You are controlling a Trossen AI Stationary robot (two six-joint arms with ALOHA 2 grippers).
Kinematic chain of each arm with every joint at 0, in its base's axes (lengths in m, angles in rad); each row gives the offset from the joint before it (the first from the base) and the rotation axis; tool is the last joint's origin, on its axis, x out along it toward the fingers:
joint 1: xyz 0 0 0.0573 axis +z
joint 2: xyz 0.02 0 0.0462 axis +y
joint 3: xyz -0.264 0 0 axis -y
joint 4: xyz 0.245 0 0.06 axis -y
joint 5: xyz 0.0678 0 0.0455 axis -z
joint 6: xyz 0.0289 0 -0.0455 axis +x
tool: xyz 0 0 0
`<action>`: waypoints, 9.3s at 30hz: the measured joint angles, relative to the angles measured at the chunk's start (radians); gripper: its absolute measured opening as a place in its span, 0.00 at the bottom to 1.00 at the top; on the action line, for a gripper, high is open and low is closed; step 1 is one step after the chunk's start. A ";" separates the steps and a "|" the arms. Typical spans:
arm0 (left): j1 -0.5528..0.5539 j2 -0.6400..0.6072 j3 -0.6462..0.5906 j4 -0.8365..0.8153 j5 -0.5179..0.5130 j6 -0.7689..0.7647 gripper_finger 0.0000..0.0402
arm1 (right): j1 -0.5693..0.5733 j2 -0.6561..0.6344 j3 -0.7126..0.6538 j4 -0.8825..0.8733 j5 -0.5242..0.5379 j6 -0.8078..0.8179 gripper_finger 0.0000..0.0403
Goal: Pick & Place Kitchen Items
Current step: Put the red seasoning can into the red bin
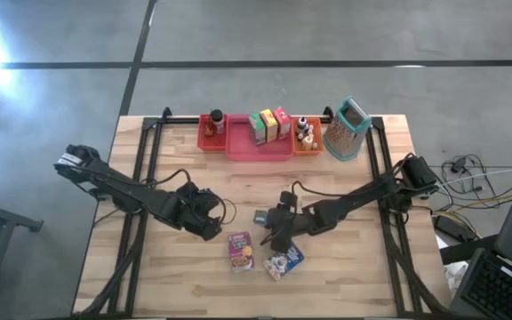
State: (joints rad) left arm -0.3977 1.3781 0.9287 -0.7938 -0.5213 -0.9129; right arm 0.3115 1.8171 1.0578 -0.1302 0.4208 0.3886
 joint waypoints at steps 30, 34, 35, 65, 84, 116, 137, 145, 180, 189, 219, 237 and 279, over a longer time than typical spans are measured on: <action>0.000 0.000 0.000 0.010 0.000 0.000 0.95 | -0.079 -0.085 0.027 -0.552 -0.343 0.105 0.44; 0.000 0.000 0.000 0.010 0.000 0.000 0.95 | -0.075 -0.082 0.032 -0.506 -0.342 0.093 0.50; 0.000 0.000 0.000 0.010 0.000 0.000 0.95 | -0.074 -0.082 0.035 -0.509 -0.343 0.084 0.53; 0.000 0.000 0.000 0.019 0.000 0.000 0.95 | 0.127 -0.372 -0.096 -0.741 -0.123 0.275 0.74; 0.000 0.000 0.000 0.020 0.000 0.000 0.95 | 0.201 -0.468 -0.575 -0.099 0.035 0.280 0.89; 0.000 0.000 0.000 0.026 0.000 0.000 0.95 | 0.139 -0.280 -0.719 0.463 0.076 0.123 0.89; 0.000 0.000 0.000 0.026 0.000 0.000 0.95 | 0.140 -0.290 -0.703 0.514 -0.049 0.070 0.54; 0.000 0.000 0.000 0.028 0.000 0.000 0.95 | 0.126 -0.373 -0.461 -0.030 -0.046 0.070 0.60; 0.000 0.000 0.000 0.042 0.000 0.000 0.95 | -0.092 -0.012 0.132 -0.615 -0.264 -0.112 0.54; 0.000 0.000 0.000 0.042 0.000 0.000 0.95 | -0.084 -0.012 0.140 -0.620 -0.263 -0.113 0.60; 0.023 0.000 0.000 0.154 -0.124 -0.043 0.95 | -0.016 -0.263 0.143 -0.835 -0.263 0.022 0.72; 0.037 0.012 0.000 0.825 -0.015 0.742 0.95 | 0.031 -0.701 -0.172 -0.884 -0.246 0.241 0.54; 0.267 0.530 0.166 1.036 0.355 0.928 0.95 | 0.031 -0.938 -0.275 -0.688 -0.122 0.063 0.30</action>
State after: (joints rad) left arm -0.1307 1.9079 1.0952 0.2420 -0.1665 0.0154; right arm 0.3428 0.8791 0.7830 -0.8185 0.2985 0.4519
